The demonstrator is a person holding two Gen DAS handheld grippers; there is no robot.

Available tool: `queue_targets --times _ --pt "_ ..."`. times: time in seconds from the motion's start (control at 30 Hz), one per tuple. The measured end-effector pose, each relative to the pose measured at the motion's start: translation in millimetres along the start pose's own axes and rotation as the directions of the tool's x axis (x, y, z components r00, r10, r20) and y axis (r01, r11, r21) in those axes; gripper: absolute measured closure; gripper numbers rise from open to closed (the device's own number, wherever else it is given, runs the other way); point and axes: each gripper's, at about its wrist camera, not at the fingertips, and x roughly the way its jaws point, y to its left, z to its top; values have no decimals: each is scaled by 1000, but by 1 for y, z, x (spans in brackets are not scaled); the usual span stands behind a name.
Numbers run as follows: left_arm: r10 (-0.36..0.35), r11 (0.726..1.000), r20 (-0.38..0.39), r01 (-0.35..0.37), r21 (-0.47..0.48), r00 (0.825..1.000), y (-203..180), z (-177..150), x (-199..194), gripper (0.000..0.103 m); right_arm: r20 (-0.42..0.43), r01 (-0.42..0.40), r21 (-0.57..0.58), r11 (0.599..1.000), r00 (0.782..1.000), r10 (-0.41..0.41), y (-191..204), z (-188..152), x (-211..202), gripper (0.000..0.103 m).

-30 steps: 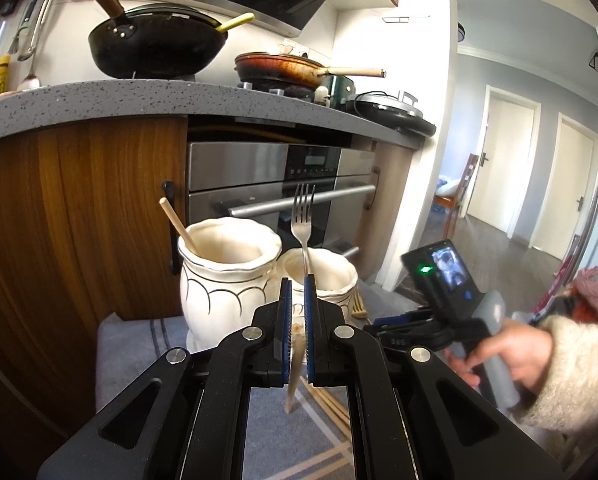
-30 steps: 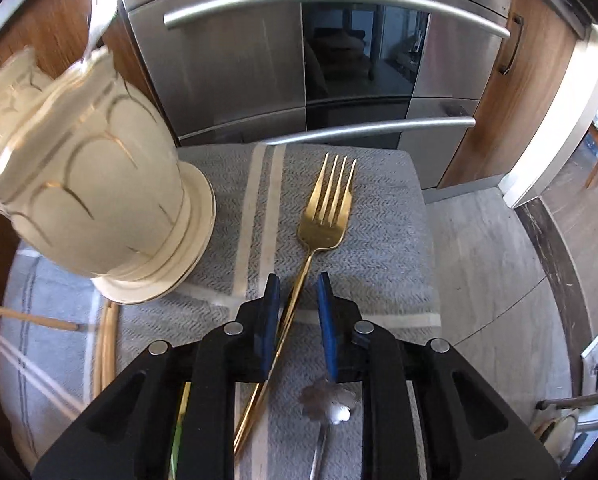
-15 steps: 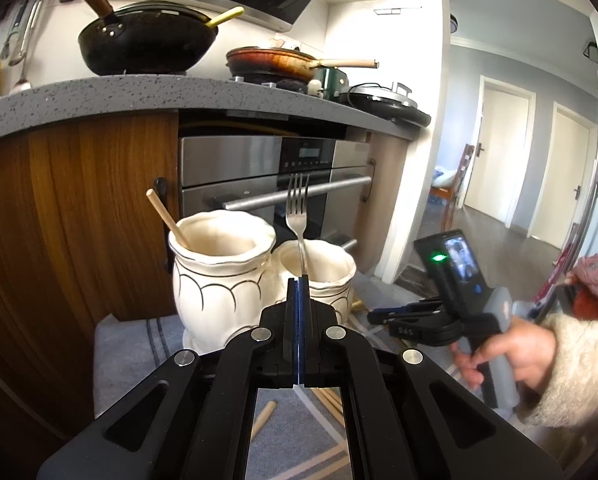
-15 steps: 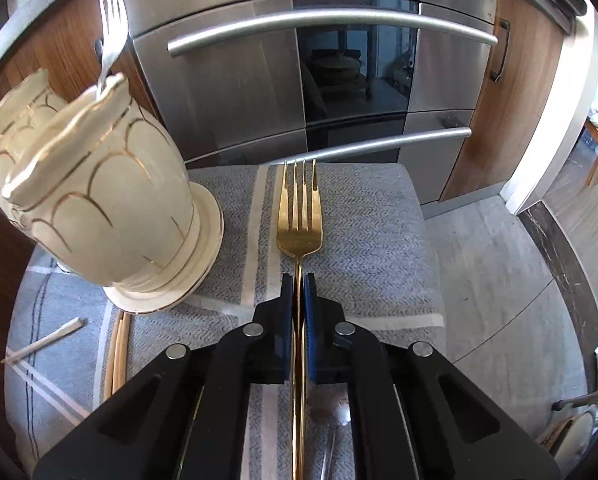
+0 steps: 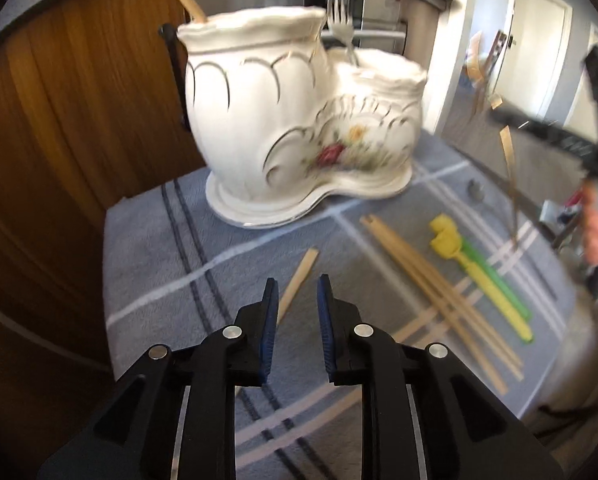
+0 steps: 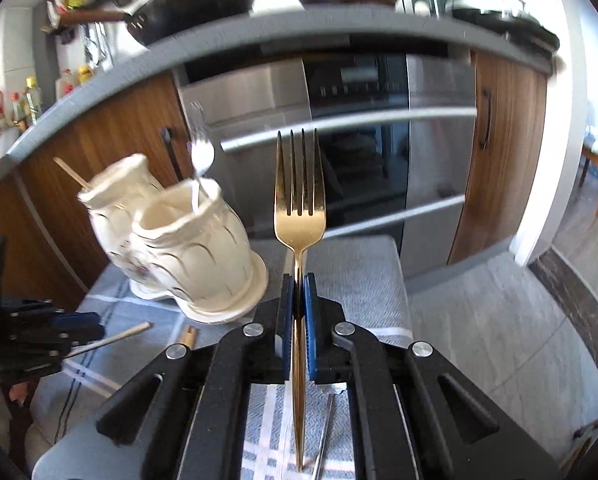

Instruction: Organize utensils

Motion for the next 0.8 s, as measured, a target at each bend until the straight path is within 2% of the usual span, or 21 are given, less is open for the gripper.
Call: queue_targets --times 0.1,0.27,0.37,0.43,0.53,0.63,0.8 --pt "-3 1000 -70 3 9 998 4 3 12 72 69 0 -35 999 998 2 6 0 -22 98" --pt "-6 997 -151 16 69 989 -2 6 26 71 150 2 -65 998 989 8 9 -1 -46 98" --pt "13 997 -181 0 76 983 0 5 36 83 177 -4 -71 997 984 16 11 3 -55 98" --pt "-5 998 -180 16 59 984 5 7 37 93 182 -14 -73 997 983 27 13 5 -57 98" --pt "14 997 -168 -1 80 986 5 6 37 98 189 -21 -82 996 981 37 18 7 -62 98" --pt "19 996 -130 -7 92 991 1 4 29 98 191 -27 -89 996 981 43 21 8 -66 98" --pt "-13 998 17 12 64 1000 -3 5 -6 98 202 -39 -91 995 978 56 24 14 -73 98"
